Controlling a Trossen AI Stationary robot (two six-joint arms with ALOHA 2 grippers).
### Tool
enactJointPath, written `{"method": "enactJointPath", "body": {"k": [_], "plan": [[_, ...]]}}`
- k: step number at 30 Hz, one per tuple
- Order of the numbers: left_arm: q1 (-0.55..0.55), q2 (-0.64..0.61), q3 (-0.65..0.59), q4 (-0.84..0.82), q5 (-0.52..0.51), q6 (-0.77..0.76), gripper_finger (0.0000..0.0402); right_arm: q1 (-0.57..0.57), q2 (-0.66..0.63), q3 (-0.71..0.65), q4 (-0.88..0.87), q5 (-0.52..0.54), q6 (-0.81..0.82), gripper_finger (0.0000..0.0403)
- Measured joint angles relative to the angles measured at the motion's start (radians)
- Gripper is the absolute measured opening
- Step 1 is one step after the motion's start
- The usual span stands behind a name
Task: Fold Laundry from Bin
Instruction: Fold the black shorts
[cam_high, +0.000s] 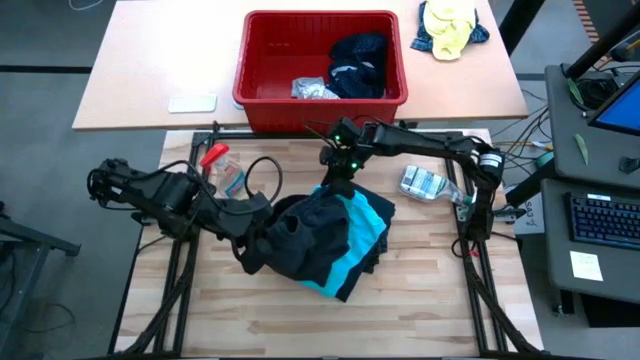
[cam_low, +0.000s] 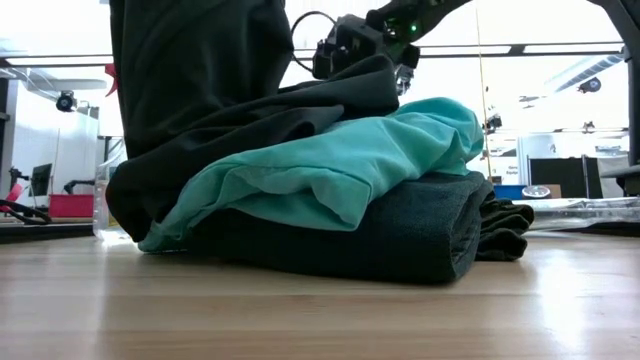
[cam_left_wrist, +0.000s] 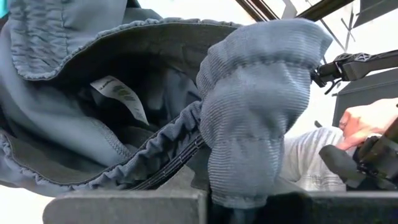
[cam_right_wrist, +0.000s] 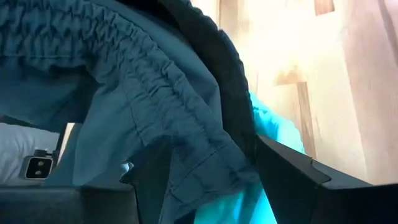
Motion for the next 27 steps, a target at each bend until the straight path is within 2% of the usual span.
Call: {"method": "enactJointPath", "body": {"k": [4,6,9,13,20,23,27], "plan": [[0.000,0.000,0.000,0.000,-0.002,0.022,0.0009,0.027,0.024,-0.019,0.026,0.000,-0.030,0.0214],[0.000,0.000,0.000,-0.001,-0.005,0.030,0.0009,0.050,0.032,-0.025,0.033,-0.004,-0.069,0.0196],[0.000,0.000,0.000,-0.003,-0.037,0.033,0.0009,0.084,0.041,-0.026,0.042,-0.008,-0.120,0.0142],[0.001,0.000,0.000,-0.006,-0.081,0.026,0.0009,0.104,0.038,-0.026,0.054,-0.007,-0.150,0.0032],[0.000,-0.003,0.039,0.002,-0.082,-0.016,0.0009,0.055,-0.093,0.018,-0.013,0.001,-0.122,0.0013],[0.000,-0.005,0.118,-0.006,-0.089,0.048,0.0009,0.019,-0.206,0.049,-0.042,0.001,-0.127,0.0012],[-0.001,-0.005,0.258,-0.051,-0.189,0.175,0.0009,-0.028,-0.362,0.101,-0.036,0.004,-0.110,0.0011]]}}
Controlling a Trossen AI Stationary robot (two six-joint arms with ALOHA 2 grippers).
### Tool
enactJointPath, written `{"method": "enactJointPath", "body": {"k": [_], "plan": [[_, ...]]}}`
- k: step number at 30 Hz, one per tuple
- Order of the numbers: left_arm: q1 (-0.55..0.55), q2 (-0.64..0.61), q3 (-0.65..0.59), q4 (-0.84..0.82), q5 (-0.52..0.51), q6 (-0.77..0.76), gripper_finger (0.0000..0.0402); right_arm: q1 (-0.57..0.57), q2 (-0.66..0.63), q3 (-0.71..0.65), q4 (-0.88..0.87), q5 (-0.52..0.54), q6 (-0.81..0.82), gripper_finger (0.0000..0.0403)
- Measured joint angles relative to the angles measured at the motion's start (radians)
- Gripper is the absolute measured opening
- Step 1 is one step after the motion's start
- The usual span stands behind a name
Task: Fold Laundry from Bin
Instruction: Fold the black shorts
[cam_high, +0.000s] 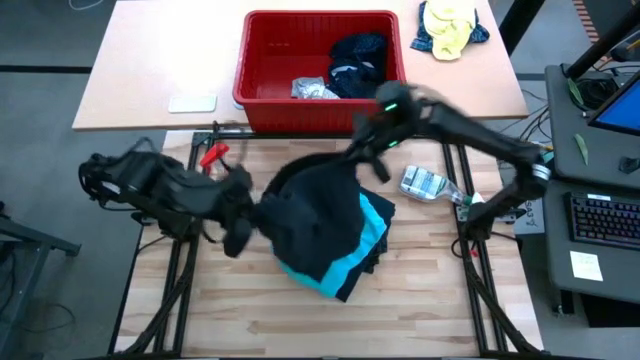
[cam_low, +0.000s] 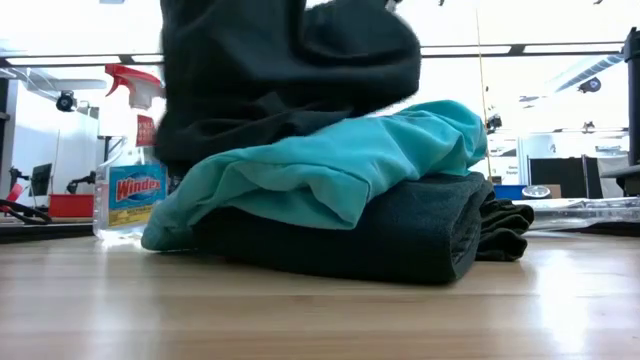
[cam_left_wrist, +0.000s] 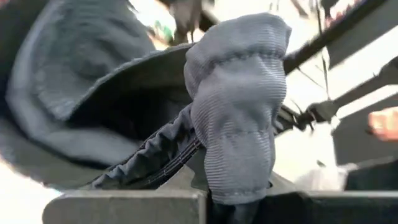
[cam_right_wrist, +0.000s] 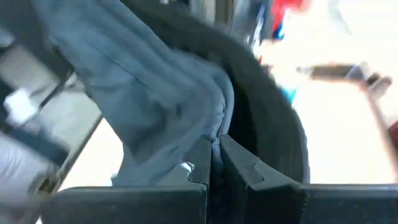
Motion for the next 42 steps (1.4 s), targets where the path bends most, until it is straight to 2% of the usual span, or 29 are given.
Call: {"method": "enactJointPath", "body": {"k": [5,10,13,18,23,26,29,33,37,42], "plan": [[0.001,0.000,0.168,-0.100,-0.144,0.131,0.0009,-0.021,-0.133,0.083,0.041,0.025,0.049,0.0010],[0.000,0.001,0.276,-0.200,-0.222,0.266,0.0009,-0.020,-0.205,0.178,0.073,0.024,0.076,0.0010],[0.000,0.001,0.328,-0.250,-0.294,0.297,0.0009,-0.020,-0.238,0.241,0.067,0.079,0.062,0.0010],[0.000,0.000,0.375,-0.294,-0.469,0.300,0.0009,-0.020,-0.265,0.337,-0.026,0.204,-0.013,0.0011],[0.000,0.000,0.382,-0.297,-0.690,0.308,0.0009,-0.020,-0.251,0.363,-0.128,0.342,-0.039,0.0011],[0.001,0.001,0.380,-0.298,-0.771,0.308,0.0009,-0.020,-0.236,0.357,-0.136,0.362,-0.031,0.0011],[0.001,0.011,0.380,-0.298,-0.756,0.306,0.0009,-0.017,-0.217,0.359,-0.142,0.343,-0.020,0.0011],[0.007,0.020,0.378,-0.337,-0.562,0.192,0.0025,-0.006,-0.185,0.359,-0.213,0.288,-0.012,0.0012],[0.009,0.036,0.353,-0.456,-0.425,0.007,0.0058,-0.006,-0.150,0.354,-0.433,0.280,-0.023,0.0012],[0.009,0.035,0.228,-0.431,-0.276,-0.036,0.0102,-0.005,-0.074,0.294,-0.735,0.240,-0.051,0.0012]]}}
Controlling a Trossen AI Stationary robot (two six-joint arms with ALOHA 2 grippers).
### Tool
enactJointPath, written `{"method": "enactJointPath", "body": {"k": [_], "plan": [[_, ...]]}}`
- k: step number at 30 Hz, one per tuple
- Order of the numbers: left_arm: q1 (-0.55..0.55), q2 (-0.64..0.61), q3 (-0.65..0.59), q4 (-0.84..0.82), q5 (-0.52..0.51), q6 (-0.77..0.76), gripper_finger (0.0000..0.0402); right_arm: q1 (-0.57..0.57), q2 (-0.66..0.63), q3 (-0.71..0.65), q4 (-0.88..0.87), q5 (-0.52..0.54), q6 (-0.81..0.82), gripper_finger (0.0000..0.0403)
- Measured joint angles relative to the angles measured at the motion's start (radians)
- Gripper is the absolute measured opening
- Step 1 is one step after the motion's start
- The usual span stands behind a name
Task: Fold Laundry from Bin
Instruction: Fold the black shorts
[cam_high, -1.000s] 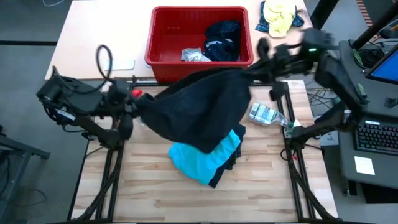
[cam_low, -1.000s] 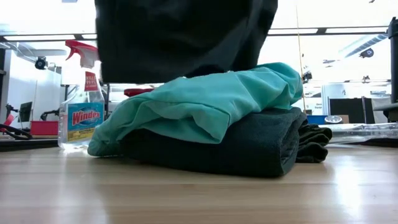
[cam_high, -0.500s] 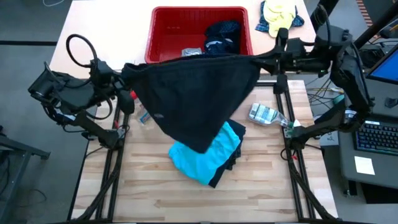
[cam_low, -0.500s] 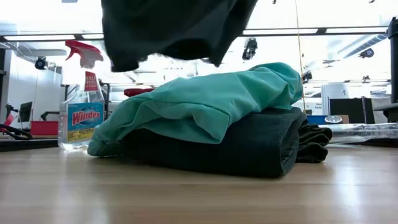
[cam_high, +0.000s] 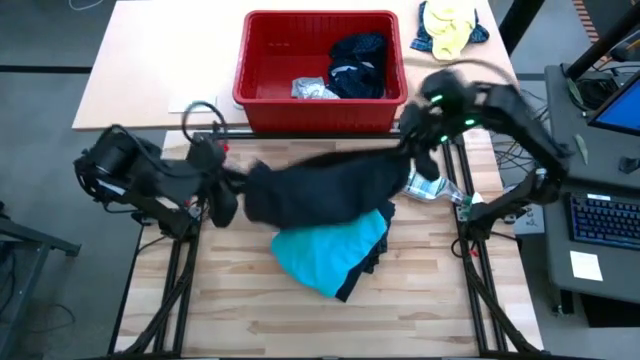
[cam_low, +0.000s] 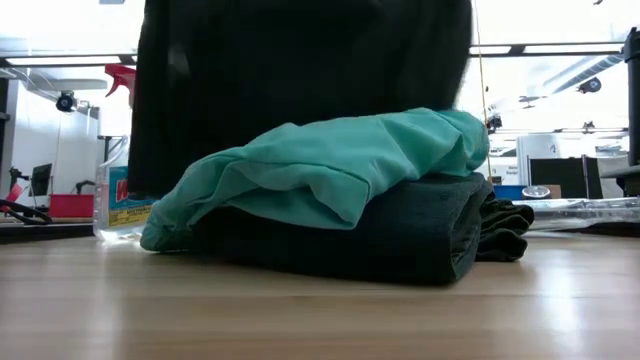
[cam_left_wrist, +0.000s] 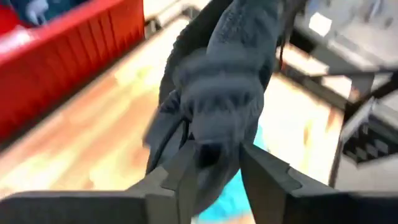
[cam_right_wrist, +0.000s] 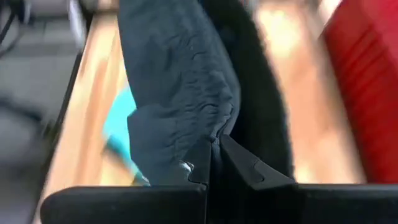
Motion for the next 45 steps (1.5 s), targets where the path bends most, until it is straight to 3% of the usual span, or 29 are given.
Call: {"method": "enactJointPath", "body": {"k": [3,8,11,14,22,26,31,33,41,45], "plan": [[0.000,-0.005,-0.074,-0.015,0.073,-0.047,0.0124,0.001,0.032,-0.073,-0.062,-0.069,-0.028,0.0012],[0.012,-0.004,-0.188,0.038,0.028,-0.053,0.0147,-0.002,0.059,-0.204,0.012,-0.326,-0.092,0.0012],[0.054,-0.007,-0.257,0.188,0.036,0.065,0.0149,-0.002,0.075,-0.266,0.094,-0.448,-0.101,0.0012],[0.112,-0.005,-0.352,0.400,0.123,0.201,0.0145,-0.003,0.090,-0.300,0.146,-0.511,-0.101,0.0012],[0.278,-0.045,-0.696,0.736,0.531,0.373,0.0148,-0.008,0.124,-0.306,0.156,-0.540,-0.103,0.0012],[0.343,-0.059,-0.889,0.774,0.558,0.415,0.0168,-0.008,0.124,-0.306,0.162,-0.540,-0.102,0.0012],[0.359,-0.055,-1.102,0.986,0.584,0.449,0.0193,-0.008,0.124,-0.306,0.165,-0.534,-0.065,0.0012],[0.359,-0.051,-1.153,0.999,0.584,0.439,0.0194,-0.008,0.124,-0.306,0.165,-0.532,-0.045,0.0012],[0.359,-0.051,-1.200,1.006,0.555,0.395,0.0192,-0.008,0.124,-0.306,0.191,-0.532,-0.021,0.0012],[0.359,-0.050,-1.200,1.009,0.645,0.401,0.0176,-0.008,0.124,-0.306,0.209,-0.532,-0.020,0.0012]]}}
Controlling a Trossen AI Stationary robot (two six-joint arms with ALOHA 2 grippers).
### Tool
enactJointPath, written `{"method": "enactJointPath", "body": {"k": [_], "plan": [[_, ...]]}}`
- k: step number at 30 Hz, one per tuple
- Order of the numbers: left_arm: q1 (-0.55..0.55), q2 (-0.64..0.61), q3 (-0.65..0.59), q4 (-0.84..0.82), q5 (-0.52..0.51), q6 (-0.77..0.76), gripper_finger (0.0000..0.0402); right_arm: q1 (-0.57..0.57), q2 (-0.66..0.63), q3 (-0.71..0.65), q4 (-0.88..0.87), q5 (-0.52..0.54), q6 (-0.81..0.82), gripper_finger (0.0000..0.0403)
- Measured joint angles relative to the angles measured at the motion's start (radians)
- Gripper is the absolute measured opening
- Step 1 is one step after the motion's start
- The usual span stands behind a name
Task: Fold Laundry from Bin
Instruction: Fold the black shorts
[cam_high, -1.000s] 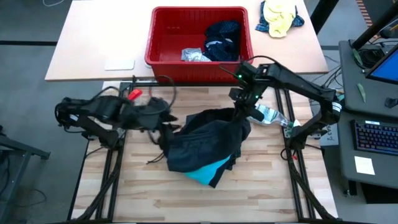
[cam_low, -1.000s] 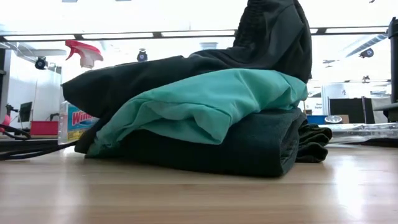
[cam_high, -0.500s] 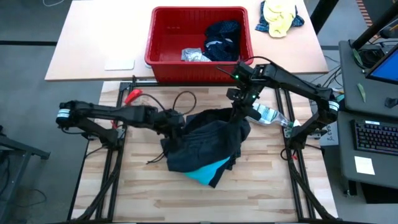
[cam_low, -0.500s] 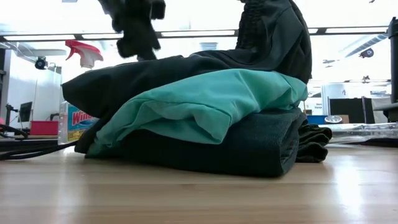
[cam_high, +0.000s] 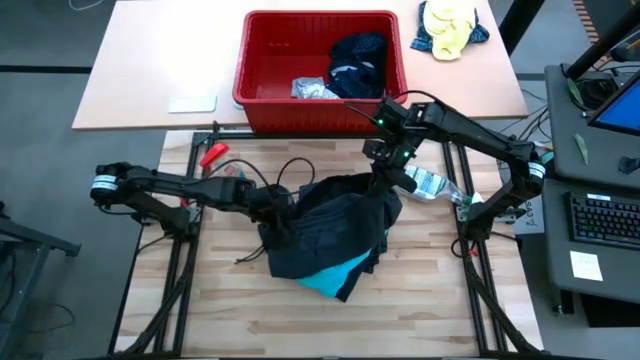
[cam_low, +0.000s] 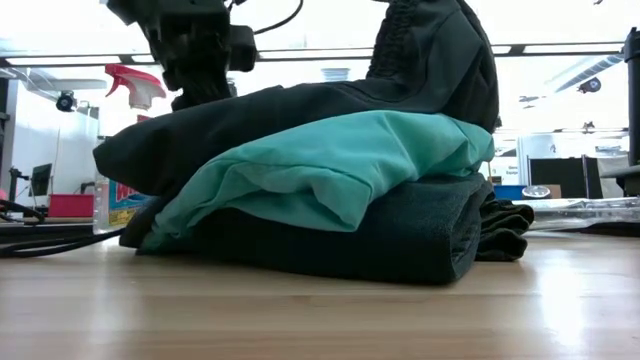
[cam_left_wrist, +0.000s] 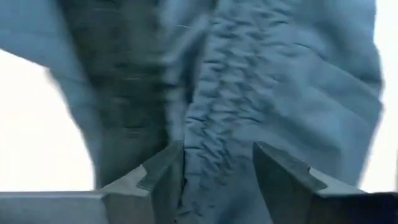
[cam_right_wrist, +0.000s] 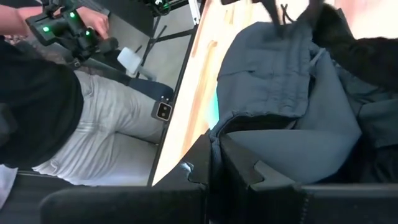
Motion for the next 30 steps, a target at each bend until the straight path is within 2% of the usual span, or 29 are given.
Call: {"method": "enactJointPath", "body": {"k": [3,5,9,10,18,24,30], "plan": [[-0.004,0.000,0.000,0.029,0.163,0.018,0.0147,0.000,0.000,0.000,0.004,0.000,0.000,0.0012],[-0.011,0.000,0.001,0.035,0.234,0.024,0.0114,0.000,0.000,0.000,0.005,0.000,-0.001,0.0012],[-0.026,0.000,0.011,0.040,0.246,0.055,0.0023,0.000,0.000,0.000,0.008,0.004,-0.001,0.0012],[-0.025,0.000,0.011,0.038,0.245,0.045,0.0012,0.000,0.000,-0.001,0.011,0.008,-0.002,0.0012],[-0.024,0.001,0.008,0.035,0.023,-0.032,0.0055,0.000,0.000,-0.023,0.070,0.011,0.017,0.0012],[-0.024,0.001,0.004,0.045,0.000,-0.040,0.0092,0.000,0.000,-0.030,0.077,0.010,0.027,0.0012],[-0.024,0.001,-0.019,0.093,0.029,-0.050,0.0156,0.000,0.000,-0.030,0.080,0.010,0.042,0.0012]]}}
